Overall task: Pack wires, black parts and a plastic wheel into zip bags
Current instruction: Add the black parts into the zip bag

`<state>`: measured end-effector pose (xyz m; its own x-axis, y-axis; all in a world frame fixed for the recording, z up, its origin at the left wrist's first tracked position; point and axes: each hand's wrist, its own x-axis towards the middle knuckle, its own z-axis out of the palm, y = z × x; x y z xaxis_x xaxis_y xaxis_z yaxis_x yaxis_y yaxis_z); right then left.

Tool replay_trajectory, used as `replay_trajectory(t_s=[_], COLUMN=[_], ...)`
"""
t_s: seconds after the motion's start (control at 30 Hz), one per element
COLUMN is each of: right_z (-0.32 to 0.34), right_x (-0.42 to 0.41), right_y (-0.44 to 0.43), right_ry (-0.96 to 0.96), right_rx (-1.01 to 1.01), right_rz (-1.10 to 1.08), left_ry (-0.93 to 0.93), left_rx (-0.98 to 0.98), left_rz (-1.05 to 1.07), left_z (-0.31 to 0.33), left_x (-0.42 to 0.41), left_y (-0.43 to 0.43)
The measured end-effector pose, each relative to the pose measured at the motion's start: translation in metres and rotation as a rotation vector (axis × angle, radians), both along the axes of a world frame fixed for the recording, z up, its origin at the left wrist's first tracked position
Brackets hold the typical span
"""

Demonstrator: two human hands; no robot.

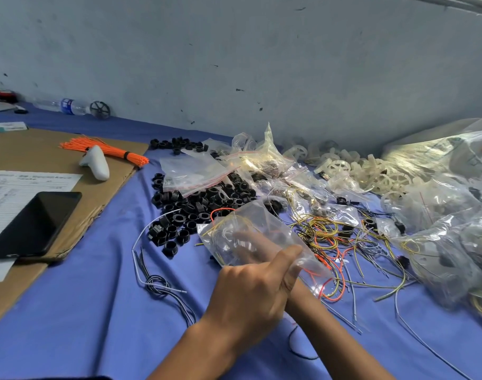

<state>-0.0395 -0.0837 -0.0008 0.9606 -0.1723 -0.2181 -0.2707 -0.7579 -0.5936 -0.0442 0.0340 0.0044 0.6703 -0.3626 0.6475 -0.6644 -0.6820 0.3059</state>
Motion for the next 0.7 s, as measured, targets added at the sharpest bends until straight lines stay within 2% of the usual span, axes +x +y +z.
replay_trajectory(t_s=[0.13,0.23,0.3,0.4,0.5,0.57,0.7], right_z=[0.011,0.027,0.055,0.105,0.131,0.131,0.096], right_x=[-0.002,-0.034,-0.047,-0.047,-0.023,0.011,0.095], right_y=[-0.011,-0.032,-0.050,-0.051,-0.015,0.021,0.091], right_ry=[-0.244,-0.245,-0.238,-0.401,-0.517,-0.494,-0.336], right_rx=[0.157,0.217,0.150,0.055,0.057,-0.047,-0.463], right_rz=[0.361,0.580,0.616,0.661,0.746,0.853,1.023], left_ry=[0.133,0.199,0.240,0.329,0.331,0.303,0.262], left_rx=[-0.095,-0.150,-0.169,-0.149,-0.131,-0.109,-0.032], left_rz=[0.044,0.066,0.074,0.047,-0.024,-0.036,-0.047], left_z=[-0.002,-0.011,-0.013,-0.014,-0.015,-0.018,-0.019], left_x=[0.003,0.008,0.013,0.019,0.017,0.013,0.013], left_y=[0.001,-0.001,-0.001,0.000,-0.002,-0.003,-0.001])
